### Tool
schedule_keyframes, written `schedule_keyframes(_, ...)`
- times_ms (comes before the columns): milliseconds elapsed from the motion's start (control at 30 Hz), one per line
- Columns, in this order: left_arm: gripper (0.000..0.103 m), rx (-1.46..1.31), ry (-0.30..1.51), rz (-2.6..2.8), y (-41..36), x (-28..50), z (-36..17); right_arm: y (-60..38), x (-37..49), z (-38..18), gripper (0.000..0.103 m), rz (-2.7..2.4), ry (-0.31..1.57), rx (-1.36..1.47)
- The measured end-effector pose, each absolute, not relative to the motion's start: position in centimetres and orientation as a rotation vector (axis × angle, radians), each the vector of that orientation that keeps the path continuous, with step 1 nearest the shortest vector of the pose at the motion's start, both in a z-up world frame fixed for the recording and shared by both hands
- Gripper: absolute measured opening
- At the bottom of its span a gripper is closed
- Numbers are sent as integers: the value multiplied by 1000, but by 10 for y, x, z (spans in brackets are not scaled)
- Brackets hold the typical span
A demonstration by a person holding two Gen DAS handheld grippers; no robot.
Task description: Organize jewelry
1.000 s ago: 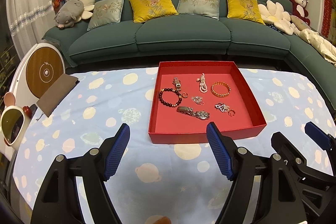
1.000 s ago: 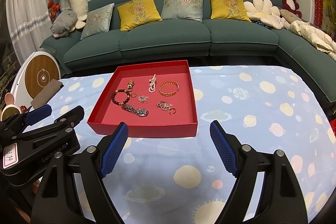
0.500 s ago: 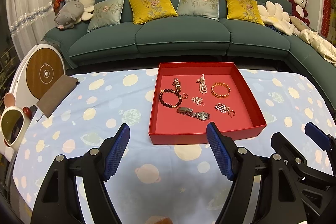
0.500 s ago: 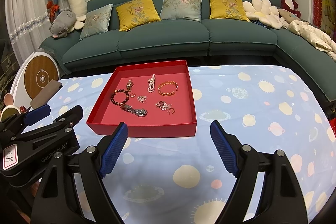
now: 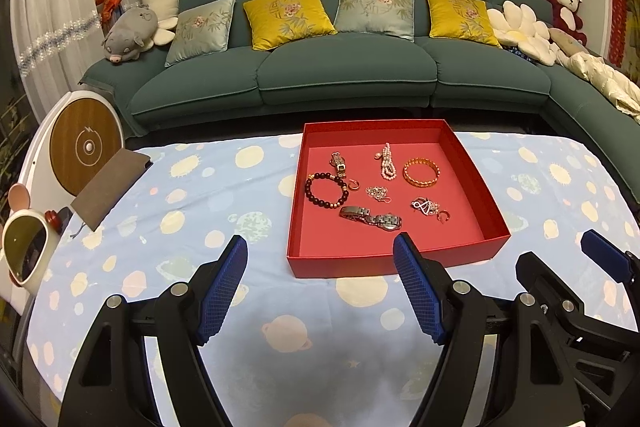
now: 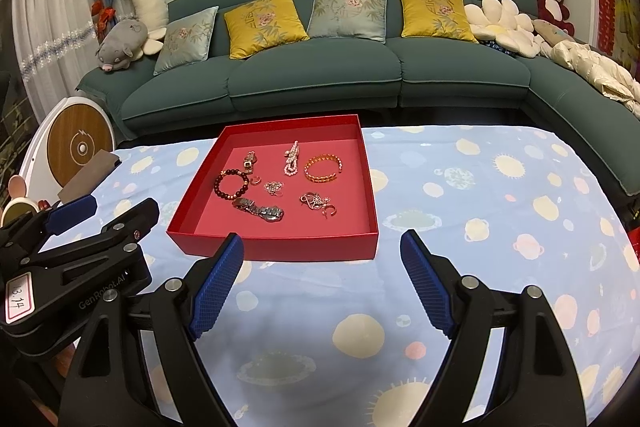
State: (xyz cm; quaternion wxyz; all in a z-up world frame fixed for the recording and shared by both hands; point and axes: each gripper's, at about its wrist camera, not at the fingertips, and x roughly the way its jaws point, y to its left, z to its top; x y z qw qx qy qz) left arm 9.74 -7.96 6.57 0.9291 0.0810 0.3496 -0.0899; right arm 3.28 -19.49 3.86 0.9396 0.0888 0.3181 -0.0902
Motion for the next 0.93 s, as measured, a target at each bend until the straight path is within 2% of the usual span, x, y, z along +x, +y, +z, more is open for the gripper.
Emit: schedule_keyframes(933, 72, 146, 721, -174, -78, 98, 62, -193, 29, 39, 78, -218, 640, 178)
